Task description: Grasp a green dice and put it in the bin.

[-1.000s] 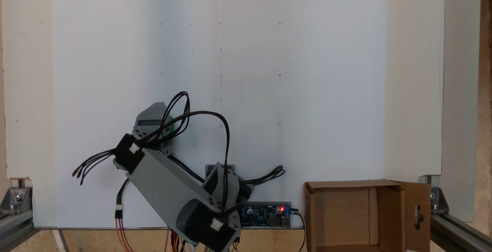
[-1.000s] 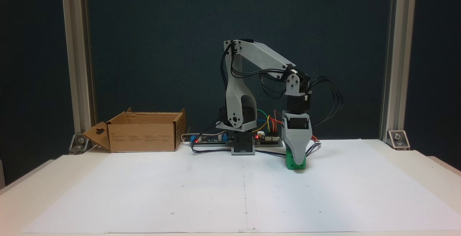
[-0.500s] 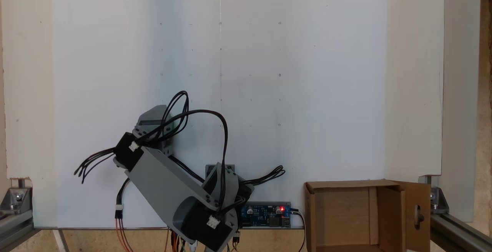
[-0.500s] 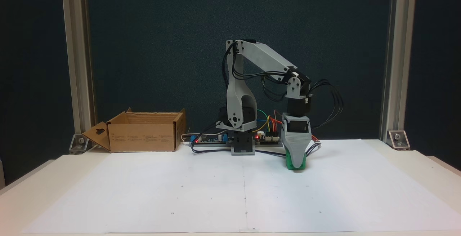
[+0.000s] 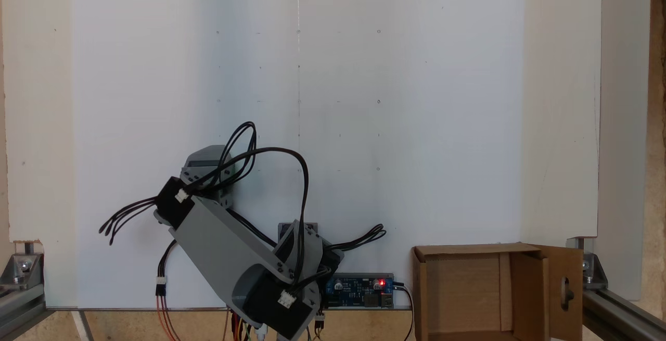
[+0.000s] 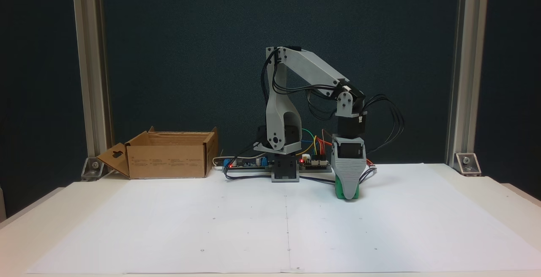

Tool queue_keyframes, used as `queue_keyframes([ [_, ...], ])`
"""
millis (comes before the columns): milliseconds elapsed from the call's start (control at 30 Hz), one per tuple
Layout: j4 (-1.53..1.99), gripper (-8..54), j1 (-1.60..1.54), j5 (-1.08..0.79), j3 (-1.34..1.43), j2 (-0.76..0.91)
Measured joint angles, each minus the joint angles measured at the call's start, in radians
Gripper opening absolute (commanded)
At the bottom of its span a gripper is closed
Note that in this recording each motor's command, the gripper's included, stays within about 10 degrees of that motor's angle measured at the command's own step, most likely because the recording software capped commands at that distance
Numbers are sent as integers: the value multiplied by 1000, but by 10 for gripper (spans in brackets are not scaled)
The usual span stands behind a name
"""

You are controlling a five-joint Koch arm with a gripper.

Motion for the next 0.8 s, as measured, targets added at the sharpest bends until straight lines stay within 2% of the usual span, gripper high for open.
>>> queue_keyframes([
  [33,-5,316,0,0,3,0],
  [133,-8,221,0,0,5,0],
  [533,-28,214,11,0,9,0],
  [600,-28,128,9,0,9,0],
  [800,-31,121,18,0,9,2],
])
